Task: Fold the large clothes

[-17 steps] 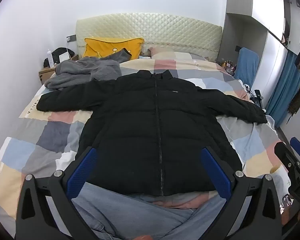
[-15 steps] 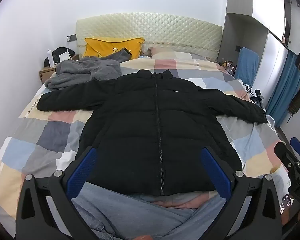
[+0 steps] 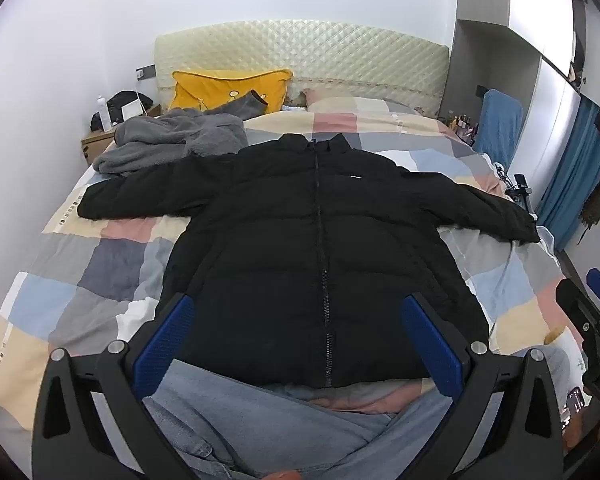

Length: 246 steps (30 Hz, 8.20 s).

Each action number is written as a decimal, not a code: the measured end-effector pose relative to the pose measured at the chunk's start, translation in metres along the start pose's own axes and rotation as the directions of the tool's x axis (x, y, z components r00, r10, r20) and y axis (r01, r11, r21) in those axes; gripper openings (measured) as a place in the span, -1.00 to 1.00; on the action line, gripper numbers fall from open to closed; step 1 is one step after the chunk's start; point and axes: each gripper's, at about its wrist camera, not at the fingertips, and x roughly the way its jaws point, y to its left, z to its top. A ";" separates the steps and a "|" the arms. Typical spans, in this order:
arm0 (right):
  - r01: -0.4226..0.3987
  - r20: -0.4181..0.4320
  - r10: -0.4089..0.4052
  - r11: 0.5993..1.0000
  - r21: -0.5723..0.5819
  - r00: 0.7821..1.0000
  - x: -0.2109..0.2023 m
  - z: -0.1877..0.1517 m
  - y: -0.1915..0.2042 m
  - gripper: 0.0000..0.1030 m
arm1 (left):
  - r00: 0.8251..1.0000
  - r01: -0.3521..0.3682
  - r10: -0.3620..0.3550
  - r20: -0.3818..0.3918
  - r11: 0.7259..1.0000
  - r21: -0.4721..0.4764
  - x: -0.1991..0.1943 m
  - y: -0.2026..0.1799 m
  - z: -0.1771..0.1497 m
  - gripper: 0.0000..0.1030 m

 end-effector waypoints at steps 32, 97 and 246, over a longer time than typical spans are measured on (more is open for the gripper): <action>0.008 -0.018 -0.008 1.000 -0.005 1.000 0.006 -0.002 0.007 1.00 | 0.999 -0.034 0.034 -0.006 0.999 0.002 0.006 0.013 -0.001 1.00; 0.039 -0.011 -0.038 0.997 0.062 0.999 0.016 0.032 -0.038 1.00 | 0.999 0.049 -0.049 -0.006 0.998 0.045 0.014 -0.014 0.030 1.00; -0.423 -0.345 0.335 0.878 -0.222 0.877 0.454 0.041 0.216 -0.36 | 0.997 -0.047 0.057 0.046 0.979 -0.197 0.231 0.178 0.032 1.00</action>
